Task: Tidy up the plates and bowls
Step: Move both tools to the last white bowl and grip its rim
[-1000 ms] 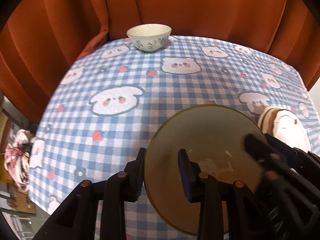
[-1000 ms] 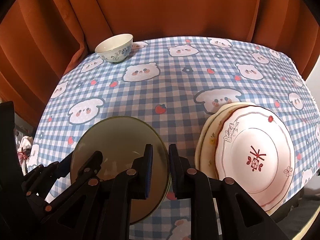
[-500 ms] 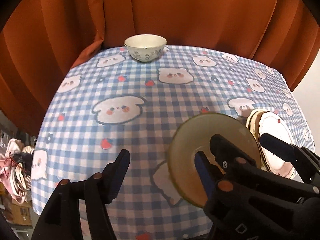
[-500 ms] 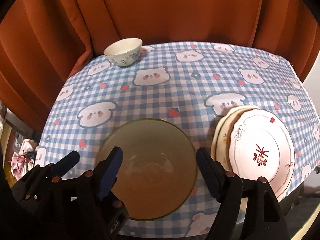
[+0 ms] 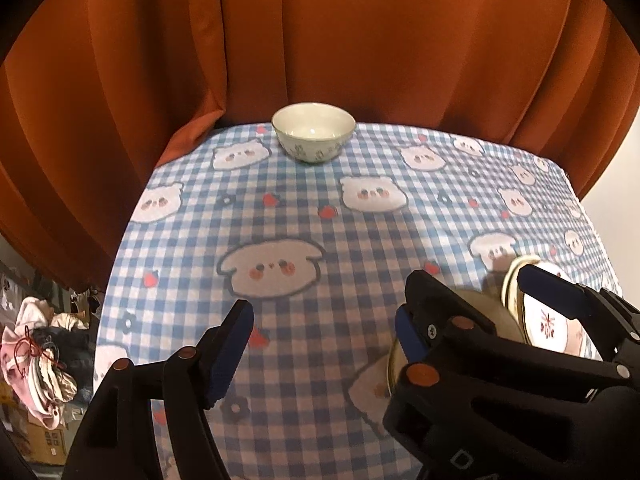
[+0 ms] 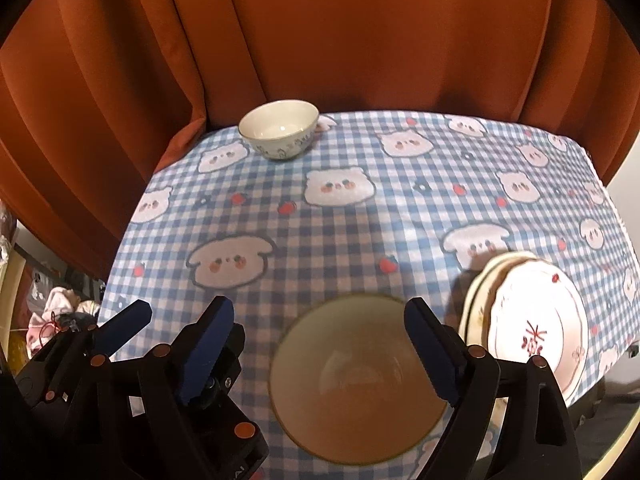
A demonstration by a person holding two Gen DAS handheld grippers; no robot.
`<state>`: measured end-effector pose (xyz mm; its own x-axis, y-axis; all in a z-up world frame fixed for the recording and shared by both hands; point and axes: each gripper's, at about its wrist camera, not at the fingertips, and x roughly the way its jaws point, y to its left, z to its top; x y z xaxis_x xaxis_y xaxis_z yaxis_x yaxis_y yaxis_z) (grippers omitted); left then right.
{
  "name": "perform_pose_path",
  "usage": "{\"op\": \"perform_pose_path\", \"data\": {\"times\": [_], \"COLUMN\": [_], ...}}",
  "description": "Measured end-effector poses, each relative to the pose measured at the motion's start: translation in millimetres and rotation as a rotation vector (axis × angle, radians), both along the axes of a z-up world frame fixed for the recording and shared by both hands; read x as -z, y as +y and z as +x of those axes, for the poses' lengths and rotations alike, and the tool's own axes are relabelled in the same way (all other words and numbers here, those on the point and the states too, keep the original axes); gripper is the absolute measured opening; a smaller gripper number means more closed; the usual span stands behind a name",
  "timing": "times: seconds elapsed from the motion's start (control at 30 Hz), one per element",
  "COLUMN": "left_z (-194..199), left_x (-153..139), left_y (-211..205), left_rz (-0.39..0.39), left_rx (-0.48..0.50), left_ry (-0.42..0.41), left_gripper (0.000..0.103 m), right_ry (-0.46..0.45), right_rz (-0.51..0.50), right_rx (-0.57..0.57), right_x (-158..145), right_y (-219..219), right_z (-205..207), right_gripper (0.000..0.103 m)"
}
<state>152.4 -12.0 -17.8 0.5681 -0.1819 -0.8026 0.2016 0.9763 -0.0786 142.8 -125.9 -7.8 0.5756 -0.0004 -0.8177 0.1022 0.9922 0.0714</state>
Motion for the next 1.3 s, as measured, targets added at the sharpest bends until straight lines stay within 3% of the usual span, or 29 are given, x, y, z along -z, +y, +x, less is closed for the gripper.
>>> {"op": "perform_pose_path", "data": {"times": [0.37,0.57,0.93,1.3], "left_z": [55,88,149,203], "left_x": [-27,-32,-19,6], "left_y": [-14,-29,-42,-32], "left_rz": [-0.013,-0.005,0.028,0.084], "left_rx": [-0.108,-0.18,-0.298,-0.386], "left_ry": [-0.09,-0.091,-0.098,-0.103], "left_gripper": [0.075,0.075,0.075,0.074], "right_ry": [-0.077,-0.104,-0.102,-0.077], "right_rz": [-0.024,-0.021,-0.004,0.016], "right_rx": [-0.044,-0.08,-0.185,-0.212], "right_x": [-30,-41,-30,-4], "right_y": [-13,-32,-40,-29], "right_z": [62,103,175,242], "right_gripper": [0.089,0.089,0.089,0.086]}}
